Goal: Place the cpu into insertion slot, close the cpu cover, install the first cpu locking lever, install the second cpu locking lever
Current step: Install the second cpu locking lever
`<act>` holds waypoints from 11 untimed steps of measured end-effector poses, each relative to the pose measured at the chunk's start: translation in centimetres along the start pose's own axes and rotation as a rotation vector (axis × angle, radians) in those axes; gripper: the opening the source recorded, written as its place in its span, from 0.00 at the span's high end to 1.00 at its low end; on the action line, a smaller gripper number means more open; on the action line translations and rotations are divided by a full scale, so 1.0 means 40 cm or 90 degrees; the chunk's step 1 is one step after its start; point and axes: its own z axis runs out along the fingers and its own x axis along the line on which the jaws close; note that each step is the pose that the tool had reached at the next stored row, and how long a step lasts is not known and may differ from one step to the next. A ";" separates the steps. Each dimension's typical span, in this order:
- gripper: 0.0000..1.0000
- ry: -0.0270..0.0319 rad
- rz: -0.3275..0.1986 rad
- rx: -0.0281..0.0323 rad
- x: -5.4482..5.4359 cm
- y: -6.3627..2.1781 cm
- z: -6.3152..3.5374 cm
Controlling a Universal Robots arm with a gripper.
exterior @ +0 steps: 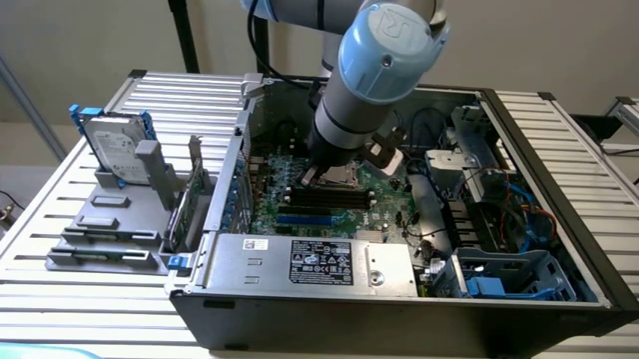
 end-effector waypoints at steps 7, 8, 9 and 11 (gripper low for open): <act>0.89 0.0048 -0.004 -0.0087 0.007 -0.007 0.028; 0.89 0.0048 -0.004 -0.0098 0.007 -0.007 0.032; 0.89 0.0044 -0.005 -0.0109 0.007 -0.007 0.036; 0.89 0.0030 -0.005 -0.0136 0.007 -0.008 0.043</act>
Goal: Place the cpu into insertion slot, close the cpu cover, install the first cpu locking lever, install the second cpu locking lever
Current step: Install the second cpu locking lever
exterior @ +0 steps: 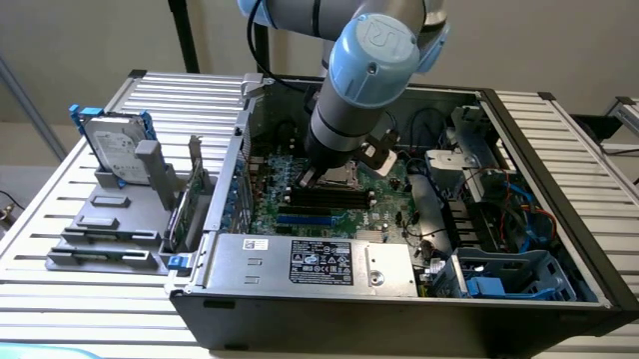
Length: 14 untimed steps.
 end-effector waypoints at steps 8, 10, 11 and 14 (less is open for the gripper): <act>0.89 -0.0161 0.002 -0.0107 -0.003 0.000 0.018; 0.89 -0.0169 0.002 -0.0112 -0.002 -0.001 0.019; 0.89 -0.0170 0.002 -0.0113 -0.002 -0.001 0.019; 0.89 -0.0173 0.002 -0.0115 -0.002 -0.001 0.020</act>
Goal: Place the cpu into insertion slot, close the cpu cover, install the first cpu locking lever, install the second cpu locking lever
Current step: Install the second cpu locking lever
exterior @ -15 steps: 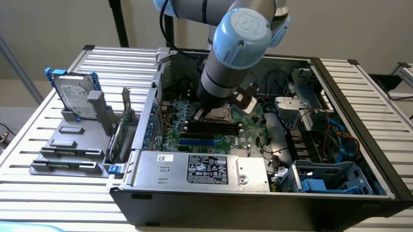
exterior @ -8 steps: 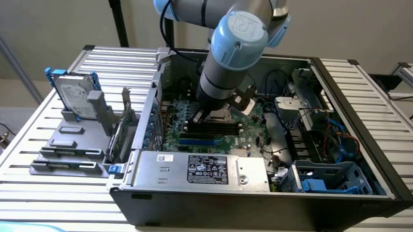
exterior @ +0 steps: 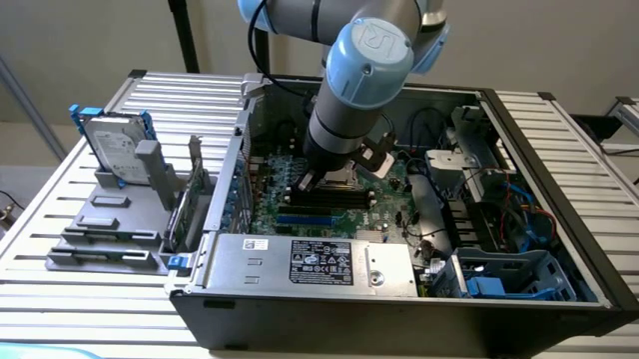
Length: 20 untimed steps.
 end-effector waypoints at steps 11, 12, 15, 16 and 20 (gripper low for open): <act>0.89 -0.0007 0.000 -0.0004 -0.007 -0.001 -0.002; 0.89 -0.0007 0.000 -0.0004 -0.008 -0.001 -0.002; 0.89 -0.0007 0.000 -0.0004 -0.009 -0.001 -0.001; 0.89 -0.0007 0.000 -0.0004 -0.009 -0.001 0.000; 0.89 -0.0008 0.000 -0.0004 -0.011 -0.002 0.003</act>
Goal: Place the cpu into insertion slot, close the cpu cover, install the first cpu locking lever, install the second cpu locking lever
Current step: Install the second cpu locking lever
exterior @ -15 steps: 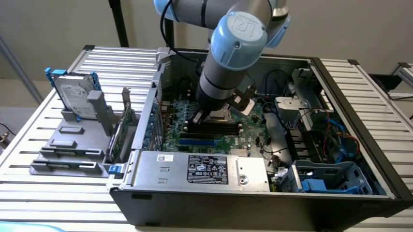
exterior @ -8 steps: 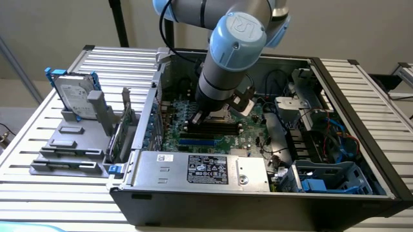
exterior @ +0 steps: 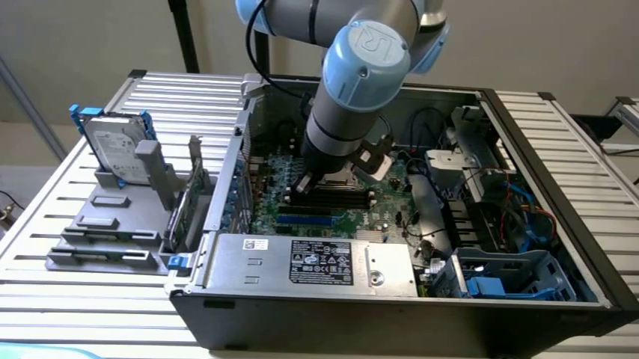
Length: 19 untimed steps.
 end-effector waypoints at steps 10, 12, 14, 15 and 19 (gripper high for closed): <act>0.89 0.0037 -0.001 0.0023 0.001 -0.003 0.006; 0.89 0.0043 -0.001 0.0027 0.002 -0.004 0.008; 0.89 0.0050 -0.001 0.0031 0.004 -0.005 0.010; 0.89 0.0053 -0.001 0.0033 0.005 -0.006 0.011; 0.89 0.0055 -0.001 0.0034 0.008 -0.007 0.014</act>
